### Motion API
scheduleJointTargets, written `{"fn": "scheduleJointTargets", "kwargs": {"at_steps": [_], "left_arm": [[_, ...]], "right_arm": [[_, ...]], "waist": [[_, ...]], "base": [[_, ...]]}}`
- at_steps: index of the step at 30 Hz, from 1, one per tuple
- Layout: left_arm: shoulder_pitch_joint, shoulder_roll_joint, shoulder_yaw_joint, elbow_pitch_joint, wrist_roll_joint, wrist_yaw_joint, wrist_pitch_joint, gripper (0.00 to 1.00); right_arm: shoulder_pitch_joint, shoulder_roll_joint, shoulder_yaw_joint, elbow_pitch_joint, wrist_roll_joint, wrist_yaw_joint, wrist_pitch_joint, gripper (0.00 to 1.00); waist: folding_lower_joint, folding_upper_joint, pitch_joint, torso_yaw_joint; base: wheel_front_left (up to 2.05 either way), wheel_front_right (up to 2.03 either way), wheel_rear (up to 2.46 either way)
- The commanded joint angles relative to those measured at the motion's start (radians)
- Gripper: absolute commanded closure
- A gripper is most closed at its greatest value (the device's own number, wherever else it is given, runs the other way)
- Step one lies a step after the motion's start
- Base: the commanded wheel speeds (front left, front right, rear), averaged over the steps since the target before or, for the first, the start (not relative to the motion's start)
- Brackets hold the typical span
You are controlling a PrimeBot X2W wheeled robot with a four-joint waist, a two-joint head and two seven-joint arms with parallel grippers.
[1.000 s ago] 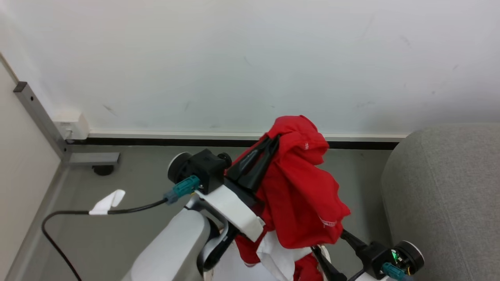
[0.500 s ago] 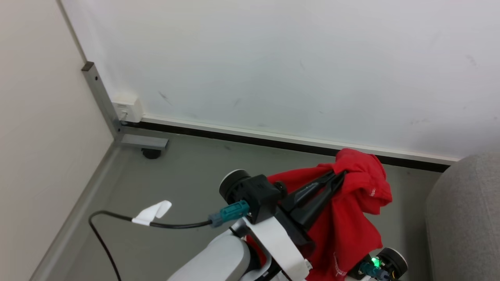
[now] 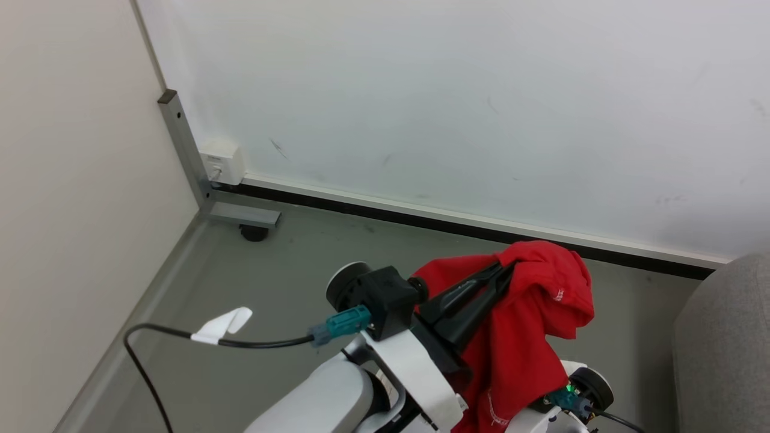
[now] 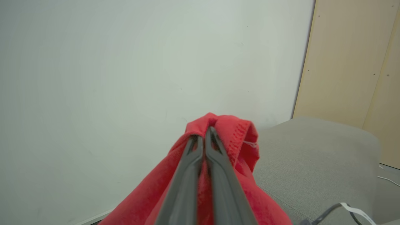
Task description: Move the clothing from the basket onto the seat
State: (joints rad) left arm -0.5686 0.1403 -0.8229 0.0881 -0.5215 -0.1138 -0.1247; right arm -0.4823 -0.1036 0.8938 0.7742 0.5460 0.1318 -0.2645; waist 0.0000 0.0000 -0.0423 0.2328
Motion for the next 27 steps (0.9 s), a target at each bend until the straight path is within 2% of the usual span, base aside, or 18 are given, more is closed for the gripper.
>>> {"fn": "scheduleJointTargets", "kwargs": {"at_steps": [1, 8, 18, 21, 22, 23, 27], "left_arm": [[0.010, 0.008, 0.007, 0.003, -0.011, 0.006, -0.007, 1.00], [0.011, 0.023, 0.028, 0.019, -0.021, 0.020, -0.018, 1.00], [0.055, 0.065, 0.050, 0.037, -0.027, 0.048, -0.049, 1.00], [0.074, 0.072, 0.043, 0.035, -0.030, 0.044, -0.057, 0.52], [0.079, 0.074, 0.039, 0.031, -0.031, 0.041, -0.062, 0.07], [0.086, 0.077, 0.036, 0.028, -0.032, 0.039, -0.065, 0.00], [0.107, 0.091, 0.015, 0.009, -0.012, 0.025, -0.094, 0.00]], "right_arm": [[-0.002, -0.013, -0.006, -0.009, 0.003, -0.002, 0.000, 1.00], [0.016, -0.020, -0.035, -0.037, 0.005, -0.002, 0.000, 1.00], [0.074, -0.034, -0.232, -0.177, -0.024, -0.002, 0.000, 1.00], [0.095, -0.033, -0.312, -0.229, -0.038, -0.002, 0.000, 1.00], [0.101, -0.032, -0.336, -0.246, -0.041, -0.002, 0.000, 1.00], [0.106, -0.031, -0.357, -0.260, -0.042, -0.002, 0.000, 1.00], [0.123, -0.033, -0.431, -0.310, -0.060, -0.002, 0.000, 1.00]], "waist": [[0.0000, 0.0000, -0.001, -0.008], [0.0000, 0.0000, -0.005, -0.039], [0.0000, 0.0000, 0.010, -0.107], [0.0000, 0.0000, 0.014, -0.141], [0.0000, 0.0000, 0.016, -0.153], [0.0000, 0.0000, 0.017, -0.167], [0.0000, 0.0000, 0.022, -0.225]], "base": [[0.00, 0.00, 0.00], [0.00, 0.00, 0.00], [0.00, 0.00, 0.00], [0.00, 0.00, 0.00], [0.00, 0.00, 0.00], [0.00, 0.00, 0.00], [0.00, 0.00, 0.00]]}}
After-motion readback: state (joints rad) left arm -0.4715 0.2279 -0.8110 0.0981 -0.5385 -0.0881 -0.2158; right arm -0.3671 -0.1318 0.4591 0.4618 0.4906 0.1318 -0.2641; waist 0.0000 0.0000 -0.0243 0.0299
